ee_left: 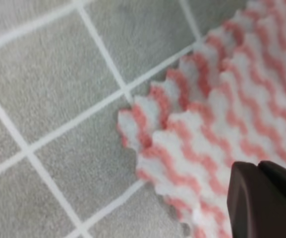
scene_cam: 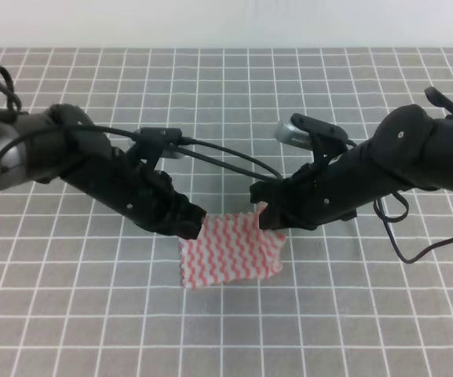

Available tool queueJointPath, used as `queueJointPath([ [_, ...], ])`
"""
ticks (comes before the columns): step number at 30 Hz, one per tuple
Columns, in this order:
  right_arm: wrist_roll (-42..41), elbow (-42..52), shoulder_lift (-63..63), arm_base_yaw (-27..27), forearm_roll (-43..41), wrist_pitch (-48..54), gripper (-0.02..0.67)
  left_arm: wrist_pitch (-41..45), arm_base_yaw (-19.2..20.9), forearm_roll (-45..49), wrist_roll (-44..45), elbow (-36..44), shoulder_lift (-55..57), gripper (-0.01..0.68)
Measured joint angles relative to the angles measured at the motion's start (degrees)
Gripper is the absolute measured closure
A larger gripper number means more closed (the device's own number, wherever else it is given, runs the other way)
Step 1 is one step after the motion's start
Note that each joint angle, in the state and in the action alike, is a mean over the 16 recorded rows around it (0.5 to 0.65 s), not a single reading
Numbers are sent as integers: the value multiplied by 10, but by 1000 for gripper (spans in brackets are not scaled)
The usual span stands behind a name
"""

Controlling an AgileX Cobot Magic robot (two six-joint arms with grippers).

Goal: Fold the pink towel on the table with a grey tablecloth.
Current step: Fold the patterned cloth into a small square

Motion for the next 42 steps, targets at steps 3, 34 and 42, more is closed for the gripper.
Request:
queueJointPath([
  [3,-1,0,0,0,1,0,663,2,4,6,-2,1,-9,676],
  [34,-24,0,0,11,46,7,663,4,17,-6,-14,0,31,676],
  [42,-56,-6,0,21,88,9,664,4,17,-9,-13,0,32,676],
])
